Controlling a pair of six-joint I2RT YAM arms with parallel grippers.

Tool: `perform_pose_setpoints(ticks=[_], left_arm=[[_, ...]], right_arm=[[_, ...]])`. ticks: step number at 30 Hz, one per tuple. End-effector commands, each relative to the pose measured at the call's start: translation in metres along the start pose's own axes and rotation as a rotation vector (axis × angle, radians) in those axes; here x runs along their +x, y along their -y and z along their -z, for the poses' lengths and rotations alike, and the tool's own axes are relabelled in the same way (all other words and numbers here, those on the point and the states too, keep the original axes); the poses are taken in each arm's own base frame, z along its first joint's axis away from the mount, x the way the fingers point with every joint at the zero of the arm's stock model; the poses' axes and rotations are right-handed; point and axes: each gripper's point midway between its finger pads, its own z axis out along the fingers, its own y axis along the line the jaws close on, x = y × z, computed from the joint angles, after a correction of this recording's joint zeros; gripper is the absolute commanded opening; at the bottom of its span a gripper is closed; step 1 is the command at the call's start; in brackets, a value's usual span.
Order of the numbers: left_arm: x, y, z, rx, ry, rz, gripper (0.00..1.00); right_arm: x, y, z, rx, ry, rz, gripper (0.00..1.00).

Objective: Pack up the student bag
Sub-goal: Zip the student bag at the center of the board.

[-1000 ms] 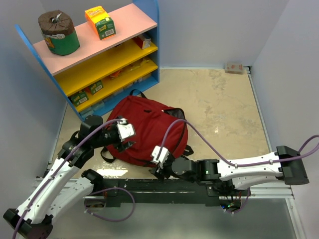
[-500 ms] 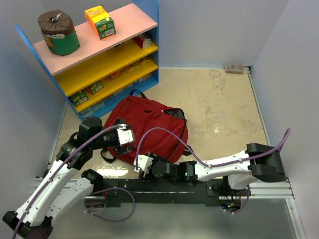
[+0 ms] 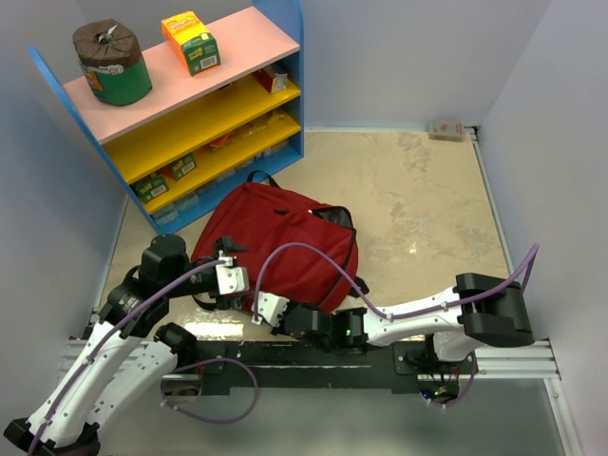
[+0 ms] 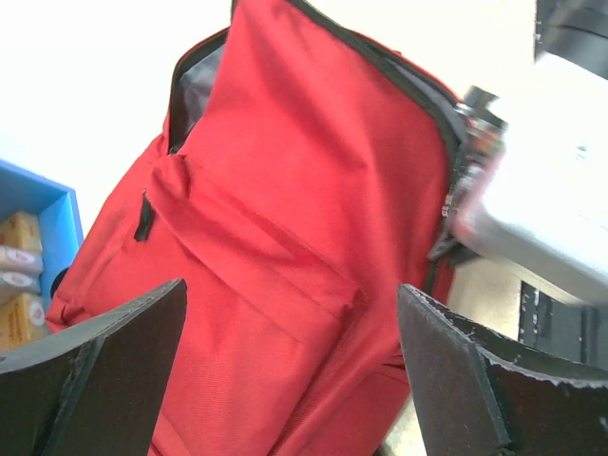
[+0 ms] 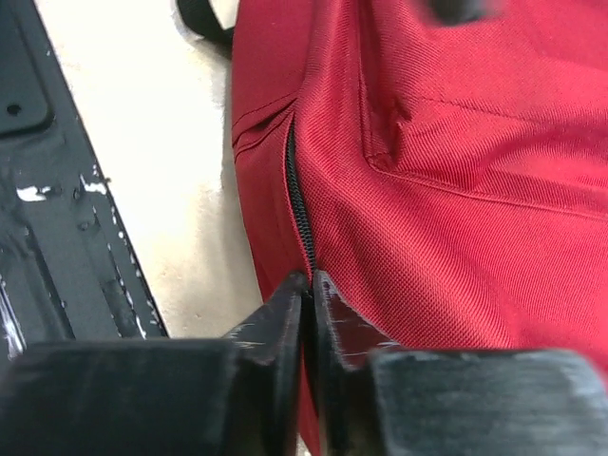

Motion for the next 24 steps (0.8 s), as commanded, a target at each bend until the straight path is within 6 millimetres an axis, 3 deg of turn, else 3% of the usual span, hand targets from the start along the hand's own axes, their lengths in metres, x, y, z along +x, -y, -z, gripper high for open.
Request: perform_pose_setpoints(ticks=[1, 4, 9, 17, 24], left_arm=[[-0.003, 0.009, 0.000, 0.045, 0.035, -0.049, 0.95], [0.003, 0.017, -0.004, 0.103, 0.014, -0.041, 1.00], [0.009, 0.030, -0.013, 0.209, 0.027, -0.059, 1.00], [0.036, 0.054, -0.034, 0.388, -0.005, -0.086, 1.00], [0.034, 0.081, -0.045, 0.502, 0.017, -0.108, 1.00]], right_arm=[[-0.023, 0.018, 0.004, 0.067, 0.082, -0.089, 0.01], [-0.030, 0.020, 0.011, 0.062, 0.103, -0.120, 0.00], [-0.023, 0.013, 0.019, 0.014, 0.086, -0.193, 0.00], [-0.018, 0.012, 0.034, -0.013, 0.106, -0.321, 0.00], [-0.021, 0.010, 0.033, -0.011, 0.118, -0.363, 0.00]])
